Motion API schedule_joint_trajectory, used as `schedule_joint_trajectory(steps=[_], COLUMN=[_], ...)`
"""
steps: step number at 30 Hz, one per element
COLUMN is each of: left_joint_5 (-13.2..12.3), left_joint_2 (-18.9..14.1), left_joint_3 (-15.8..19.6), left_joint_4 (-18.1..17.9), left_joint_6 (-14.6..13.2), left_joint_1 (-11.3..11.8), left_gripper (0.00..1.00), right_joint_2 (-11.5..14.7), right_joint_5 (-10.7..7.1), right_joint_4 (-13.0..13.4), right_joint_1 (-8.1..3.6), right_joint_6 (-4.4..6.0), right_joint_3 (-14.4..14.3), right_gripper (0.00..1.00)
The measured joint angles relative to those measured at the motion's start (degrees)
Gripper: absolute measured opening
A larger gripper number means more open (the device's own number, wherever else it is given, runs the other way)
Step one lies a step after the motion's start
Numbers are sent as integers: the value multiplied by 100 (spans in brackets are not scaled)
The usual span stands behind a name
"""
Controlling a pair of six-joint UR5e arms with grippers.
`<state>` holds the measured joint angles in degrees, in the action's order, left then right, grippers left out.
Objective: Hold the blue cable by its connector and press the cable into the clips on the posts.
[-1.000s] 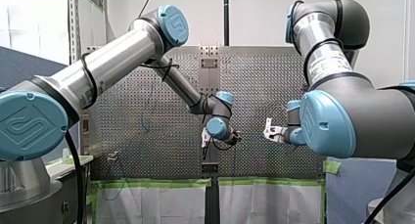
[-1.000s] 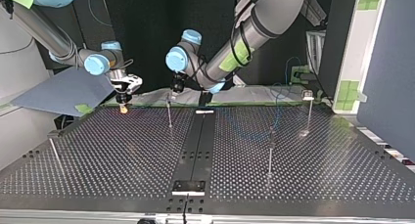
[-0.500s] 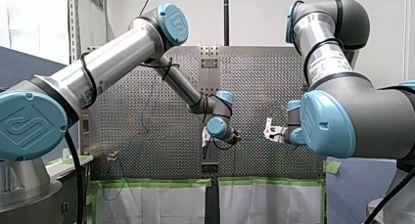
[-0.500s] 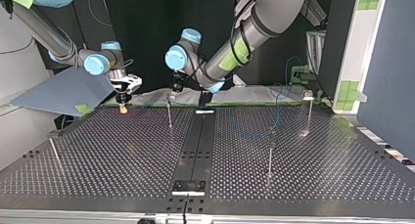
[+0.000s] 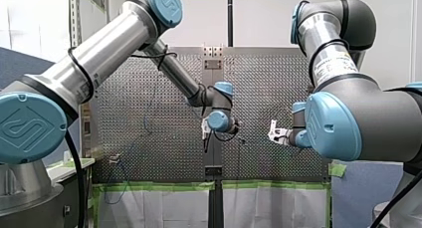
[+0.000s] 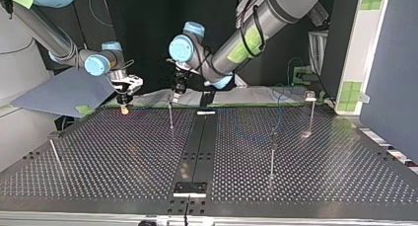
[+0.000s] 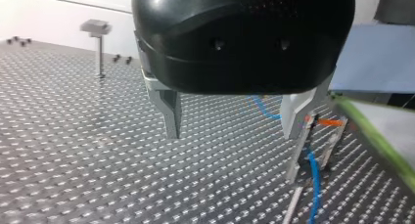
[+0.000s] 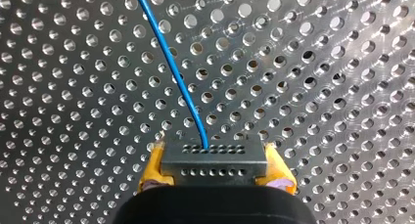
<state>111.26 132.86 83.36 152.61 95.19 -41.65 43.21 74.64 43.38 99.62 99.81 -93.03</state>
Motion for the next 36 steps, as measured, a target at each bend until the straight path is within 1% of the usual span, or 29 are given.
schedule_joint_trajectory(steps=[6, 13, 22, 34, 36], left_joint_5=[259, 574, 1000, 1554, 1603], left_joint_2=[-262, -578, -1002, -1564, -1644], left_joint_3=[260, 577, 1001, 1563, 1644], left_joint_4=[-259, -577, -1000, -1562, -1644], left_joint_6=[17, 40, 56, 331, 368], left_joint_1=[-17, -34, -111, -254, -273], left_gripper=[100, 100, 100, 100, 100], right_joint_2=[0, 0, 0, 1, 0], right_joint_5=[0, -69, -80, -80, -80], right_joint_4=[3, 4, 4, 3, 3], right_joint_1=[1, 3, 2, 1, 1], right_joint_6=[4, 4, 4, 4, 4], right_joint_3=[0, 0, 0, -1, -2], right_gripper=[0, 0, 0, 0, 0])
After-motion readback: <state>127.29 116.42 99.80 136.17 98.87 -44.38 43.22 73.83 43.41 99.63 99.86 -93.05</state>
